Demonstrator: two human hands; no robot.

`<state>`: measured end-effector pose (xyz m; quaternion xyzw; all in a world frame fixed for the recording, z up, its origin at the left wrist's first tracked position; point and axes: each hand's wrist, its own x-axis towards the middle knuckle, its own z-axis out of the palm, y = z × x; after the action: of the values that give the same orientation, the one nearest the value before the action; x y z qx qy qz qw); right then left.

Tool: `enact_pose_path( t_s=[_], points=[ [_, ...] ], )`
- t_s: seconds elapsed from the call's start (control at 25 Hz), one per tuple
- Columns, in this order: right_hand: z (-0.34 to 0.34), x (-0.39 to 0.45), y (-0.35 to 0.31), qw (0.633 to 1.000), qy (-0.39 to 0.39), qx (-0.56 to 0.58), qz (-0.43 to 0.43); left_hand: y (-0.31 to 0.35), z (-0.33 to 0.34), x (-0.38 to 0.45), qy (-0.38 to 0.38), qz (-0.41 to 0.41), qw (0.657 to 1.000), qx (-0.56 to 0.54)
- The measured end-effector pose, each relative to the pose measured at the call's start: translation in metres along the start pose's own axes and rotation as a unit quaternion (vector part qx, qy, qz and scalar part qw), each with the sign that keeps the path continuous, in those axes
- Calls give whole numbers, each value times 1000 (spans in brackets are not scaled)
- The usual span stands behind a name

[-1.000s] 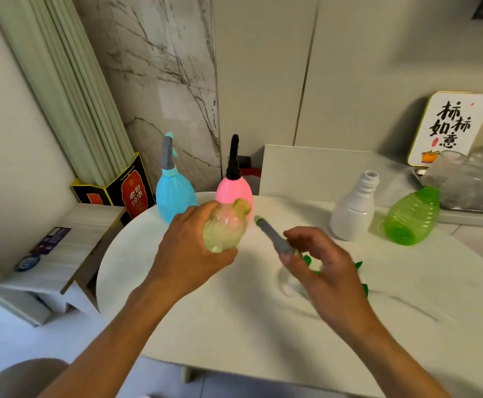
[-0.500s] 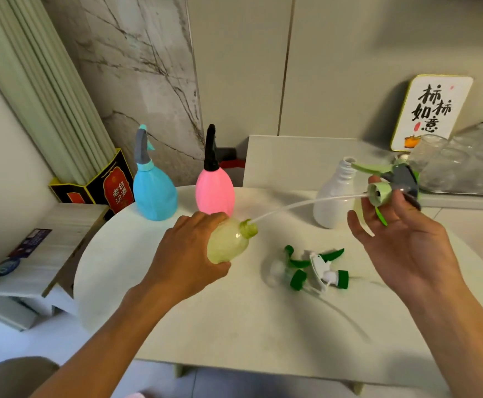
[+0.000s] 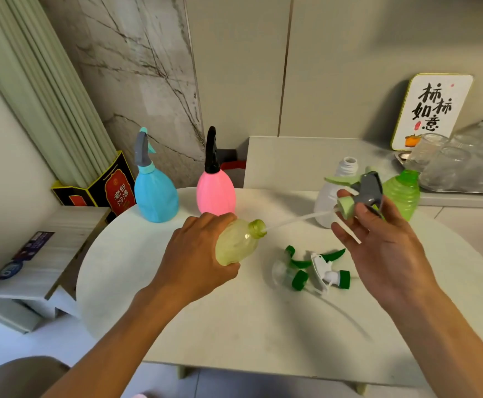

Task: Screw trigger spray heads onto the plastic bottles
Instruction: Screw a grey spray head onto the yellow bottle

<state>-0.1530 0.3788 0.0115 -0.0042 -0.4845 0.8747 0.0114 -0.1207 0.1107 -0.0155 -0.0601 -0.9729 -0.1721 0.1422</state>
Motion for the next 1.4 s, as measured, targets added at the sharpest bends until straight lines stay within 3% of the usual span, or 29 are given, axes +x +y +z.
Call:
enact_pose_path(
  t_s=[0.44, 0.72, 0.84, 1.0, 1.12, 1.2, 1.28, 1.32, 1.4],
  points=[
    [29, -22, 41, 989, -77, -120, -34, 14, -7, -9, 1, 69, 997, 19],
    [25, -25, 39, 954, -168, -223, -110, 17, -8, -13, -14, 61, 998, -11],
    [19, -23, 29, 873, -203, -399, -192, 16, -11, -11, -24, 49, 998, -28],
    [6, -19, 20, 702, -187, -621, -295, 9, -13, -9, -64, 45, 997, 12],
    [3, -16, 22, 581, -153, -695, -396, 8, -10, -10, -70, 64, 994, 44],
    [4, -15, 24, 534, -151, -709, -435, 9, -10, -10, -67, 75, 994, 46],
    [2, -11, 25, 543, -158, -697, -440, 9, -11, -11, -68, 86, 993, 39],
    [0, -10, 25, 571, -172, -681, -426, 9, -12, -12, -71, 89, 993, 30],
    [2, -14, 27, 665, -223, -616, -357, 10, -16, -14, -76, 85, 993, -7]
  ],
)
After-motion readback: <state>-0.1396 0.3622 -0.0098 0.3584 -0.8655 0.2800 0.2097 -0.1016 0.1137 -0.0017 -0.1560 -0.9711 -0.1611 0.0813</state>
